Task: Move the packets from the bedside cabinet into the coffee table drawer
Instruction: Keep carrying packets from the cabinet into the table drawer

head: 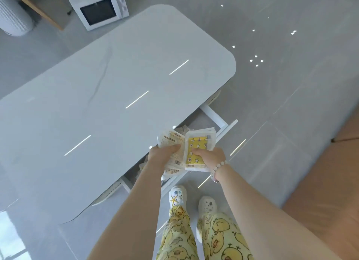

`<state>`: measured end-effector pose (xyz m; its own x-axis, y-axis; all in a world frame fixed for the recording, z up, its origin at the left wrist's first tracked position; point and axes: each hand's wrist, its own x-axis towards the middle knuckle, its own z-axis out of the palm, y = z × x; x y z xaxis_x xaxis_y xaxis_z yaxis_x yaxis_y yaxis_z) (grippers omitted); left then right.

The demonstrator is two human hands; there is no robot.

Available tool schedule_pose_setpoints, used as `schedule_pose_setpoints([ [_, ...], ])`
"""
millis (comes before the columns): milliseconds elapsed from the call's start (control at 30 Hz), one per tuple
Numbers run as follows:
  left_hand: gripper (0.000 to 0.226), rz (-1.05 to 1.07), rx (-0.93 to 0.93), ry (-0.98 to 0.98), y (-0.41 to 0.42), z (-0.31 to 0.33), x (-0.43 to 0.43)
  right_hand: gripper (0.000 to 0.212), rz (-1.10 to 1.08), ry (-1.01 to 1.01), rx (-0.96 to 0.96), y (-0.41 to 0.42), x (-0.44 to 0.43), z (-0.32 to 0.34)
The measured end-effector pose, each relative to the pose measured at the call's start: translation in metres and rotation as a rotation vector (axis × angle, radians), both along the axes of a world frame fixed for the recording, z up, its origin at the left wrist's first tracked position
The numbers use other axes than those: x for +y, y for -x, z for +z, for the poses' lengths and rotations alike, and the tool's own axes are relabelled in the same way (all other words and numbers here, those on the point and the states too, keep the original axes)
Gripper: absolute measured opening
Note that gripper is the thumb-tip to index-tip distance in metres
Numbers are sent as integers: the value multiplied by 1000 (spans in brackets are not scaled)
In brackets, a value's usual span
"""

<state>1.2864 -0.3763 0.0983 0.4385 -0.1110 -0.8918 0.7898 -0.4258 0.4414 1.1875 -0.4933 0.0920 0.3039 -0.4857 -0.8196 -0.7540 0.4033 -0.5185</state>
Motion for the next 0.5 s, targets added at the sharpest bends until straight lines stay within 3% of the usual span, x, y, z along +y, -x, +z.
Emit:
schedule_pose_setpoints([
  [100,40,83,48,-28,10,-31,-4,24,55,-17,84,-1,-9,-32],
  [267,29,255,94,-114,23,-98,-10,62,230,-95,187,-10,-18,-102],
  [500,26,440,148,-133,22,-199,-24,57,462,-83,244,-49,-48,-184],
])
